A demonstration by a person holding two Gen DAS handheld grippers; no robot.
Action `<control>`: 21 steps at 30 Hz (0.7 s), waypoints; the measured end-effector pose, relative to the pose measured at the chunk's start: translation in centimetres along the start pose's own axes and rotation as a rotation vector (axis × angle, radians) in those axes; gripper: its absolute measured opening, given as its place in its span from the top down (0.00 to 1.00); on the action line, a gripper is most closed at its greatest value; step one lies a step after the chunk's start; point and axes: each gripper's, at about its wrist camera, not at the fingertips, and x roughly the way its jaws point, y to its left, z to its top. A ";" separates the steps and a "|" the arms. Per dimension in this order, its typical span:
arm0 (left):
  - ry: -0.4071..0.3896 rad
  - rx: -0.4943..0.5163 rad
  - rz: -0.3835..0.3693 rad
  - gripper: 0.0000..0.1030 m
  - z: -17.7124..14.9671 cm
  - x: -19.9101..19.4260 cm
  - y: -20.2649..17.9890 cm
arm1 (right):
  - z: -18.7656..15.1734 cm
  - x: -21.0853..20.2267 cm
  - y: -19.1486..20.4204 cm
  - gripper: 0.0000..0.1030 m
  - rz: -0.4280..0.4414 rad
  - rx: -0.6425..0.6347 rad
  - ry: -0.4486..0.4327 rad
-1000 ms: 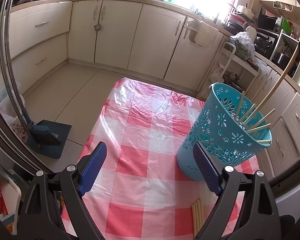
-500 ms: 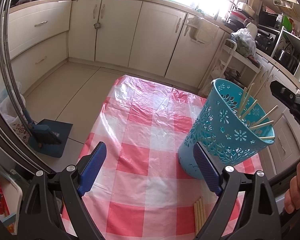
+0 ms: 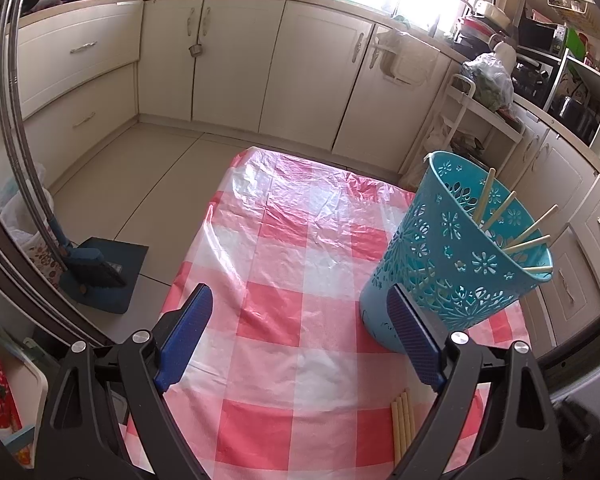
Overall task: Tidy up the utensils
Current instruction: 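Move the right gripper back down to the remaining sticks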
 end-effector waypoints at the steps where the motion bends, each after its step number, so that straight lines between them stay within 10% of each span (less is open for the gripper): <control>1: 0.002 0.003 0.001 0.17 -0.1 0.0 0.0 | -1.0 0.8 0.0 0.86 -0.002 0.008 0.036; 21: 0.041 0.043 0.025 0.17 -0.7 1.0 -0.7 | -4.2 5.0 0.1 0.87 -0.013 -0.002 0.151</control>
